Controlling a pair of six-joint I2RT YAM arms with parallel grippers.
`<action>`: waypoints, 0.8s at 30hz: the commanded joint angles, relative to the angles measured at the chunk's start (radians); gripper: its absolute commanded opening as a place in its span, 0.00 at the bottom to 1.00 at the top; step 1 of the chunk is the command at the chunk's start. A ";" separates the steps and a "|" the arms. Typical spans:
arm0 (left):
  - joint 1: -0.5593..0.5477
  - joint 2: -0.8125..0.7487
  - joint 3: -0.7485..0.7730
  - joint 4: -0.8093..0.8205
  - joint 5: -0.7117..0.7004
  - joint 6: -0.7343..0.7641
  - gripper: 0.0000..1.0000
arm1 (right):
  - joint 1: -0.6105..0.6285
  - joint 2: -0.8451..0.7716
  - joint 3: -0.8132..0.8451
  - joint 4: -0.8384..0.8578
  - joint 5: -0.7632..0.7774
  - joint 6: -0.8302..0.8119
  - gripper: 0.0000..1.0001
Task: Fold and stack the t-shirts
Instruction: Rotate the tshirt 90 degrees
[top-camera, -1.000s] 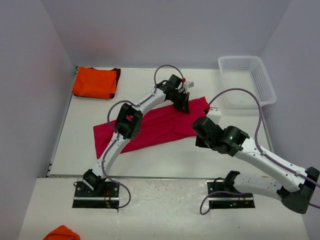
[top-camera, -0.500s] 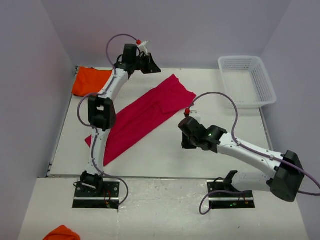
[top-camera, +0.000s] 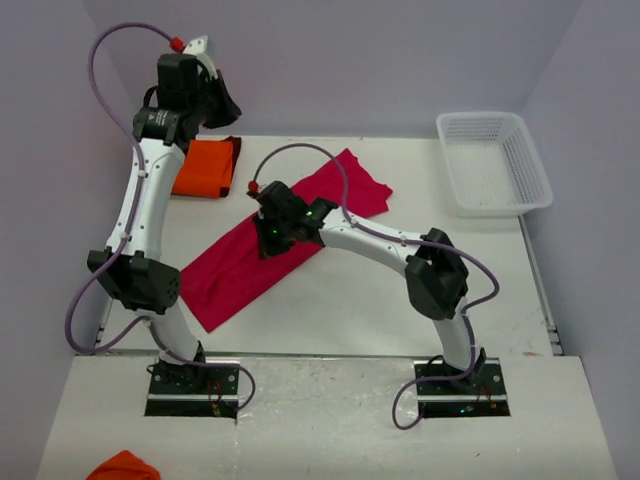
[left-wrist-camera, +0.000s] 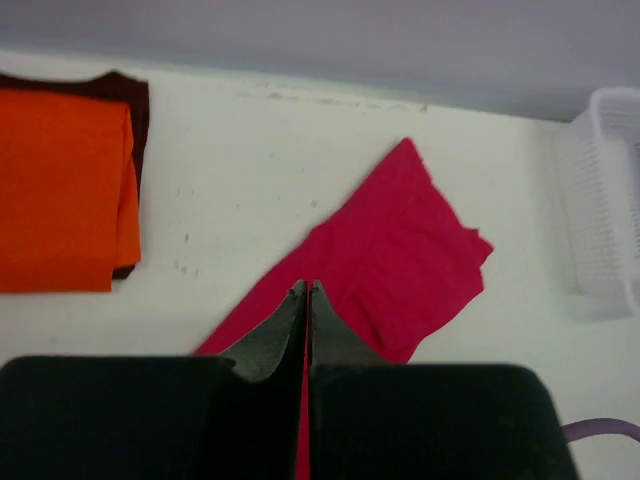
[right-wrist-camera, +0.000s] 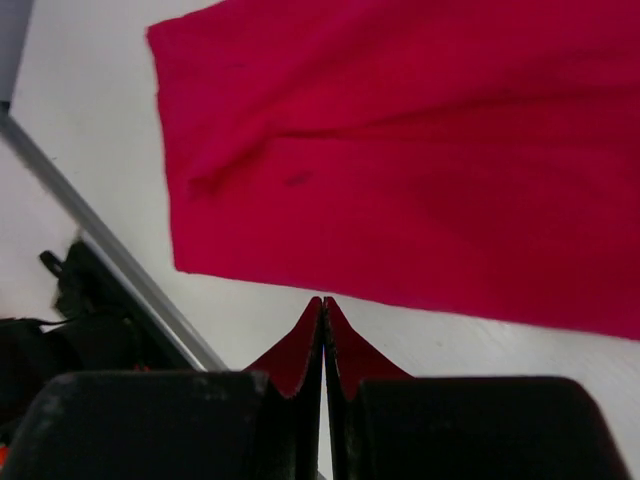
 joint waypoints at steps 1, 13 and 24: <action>-0.013 -0.037 -0.172 -0.136 -0.124 0.040 0.00 | 0.028 0.118 0.156 -0.012 -0.197 -0.048 0.00; -0.009 -0.126 -0.295 -0.115 -0.092 0.053 0.00 | 0.077 0.303 0.273 0.005 -0.355 -0.034 0.00; -0.008 -0.154 -0.359 -0.089 -0.078 0.059 0.00 | 0.080 0.294 0.091 0.116 -0.302 0.033 0.00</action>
